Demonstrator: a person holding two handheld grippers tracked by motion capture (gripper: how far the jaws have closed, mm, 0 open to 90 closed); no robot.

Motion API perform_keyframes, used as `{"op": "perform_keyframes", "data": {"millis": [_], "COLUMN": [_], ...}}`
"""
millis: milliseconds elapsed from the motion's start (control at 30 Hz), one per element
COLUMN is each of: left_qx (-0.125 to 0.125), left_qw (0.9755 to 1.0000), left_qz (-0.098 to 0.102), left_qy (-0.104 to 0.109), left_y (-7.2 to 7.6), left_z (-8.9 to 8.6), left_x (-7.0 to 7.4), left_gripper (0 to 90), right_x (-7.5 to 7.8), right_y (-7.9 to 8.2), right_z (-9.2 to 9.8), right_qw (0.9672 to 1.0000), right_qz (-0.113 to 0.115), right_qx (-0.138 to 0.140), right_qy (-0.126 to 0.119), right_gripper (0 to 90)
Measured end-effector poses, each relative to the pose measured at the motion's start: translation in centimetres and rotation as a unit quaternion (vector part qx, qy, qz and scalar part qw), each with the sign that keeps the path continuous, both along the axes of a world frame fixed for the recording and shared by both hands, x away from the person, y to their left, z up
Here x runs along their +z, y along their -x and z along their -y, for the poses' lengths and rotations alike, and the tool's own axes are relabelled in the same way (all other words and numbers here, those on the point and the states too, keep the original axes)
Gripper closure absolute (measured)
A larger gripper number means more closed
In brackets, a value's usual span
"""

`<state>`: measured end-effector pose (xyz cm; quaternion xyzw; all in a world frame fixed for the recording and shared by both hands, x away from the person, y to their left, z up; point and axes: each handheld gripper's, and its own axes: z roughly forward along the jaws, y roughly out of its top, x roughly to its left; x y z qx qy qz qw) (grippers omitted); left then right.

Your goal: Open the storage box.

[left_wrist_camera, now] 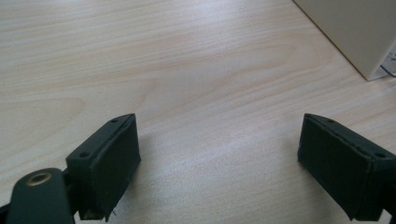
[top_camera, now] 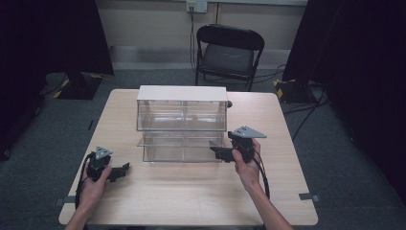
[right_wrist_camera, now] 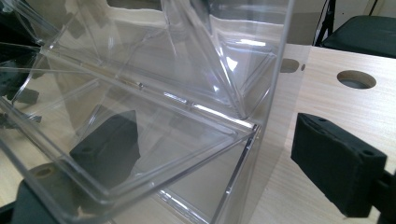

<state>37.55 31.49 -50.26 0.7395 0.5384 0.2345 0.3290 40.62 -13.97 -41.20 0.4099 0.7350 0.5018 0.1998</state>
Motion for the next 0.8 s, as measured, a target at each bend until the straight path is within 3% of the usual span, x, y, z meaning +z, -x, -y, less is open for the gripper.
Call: {"op": "perform_keyframes", "data": {"millis": [267, 800], "left_qx": [0.000, 0.001], "left_qw": [1.0000, 1.0000], "left_qz": [0.000, 0.000], "left_qy": [-0.001, 0.000], "left_y": [0.00, 0.01], "left_z": [-0.01, 0.00], "left_x": [0.01, 0.00], "left_gripper": [12.3, 12.3], "right_x": [0.13, 0.72], "right_y": [-0.14, -0.49], "right_z": [-0.08, -0.08], "right_qw": [1.0000, 0.9996], "right_qz": [0.001, 0.004], "right_qx": [-0.001, 0.000], "right_qy": [-0.001, -0.027], "right_gripper": [14.3, 14.2]}}
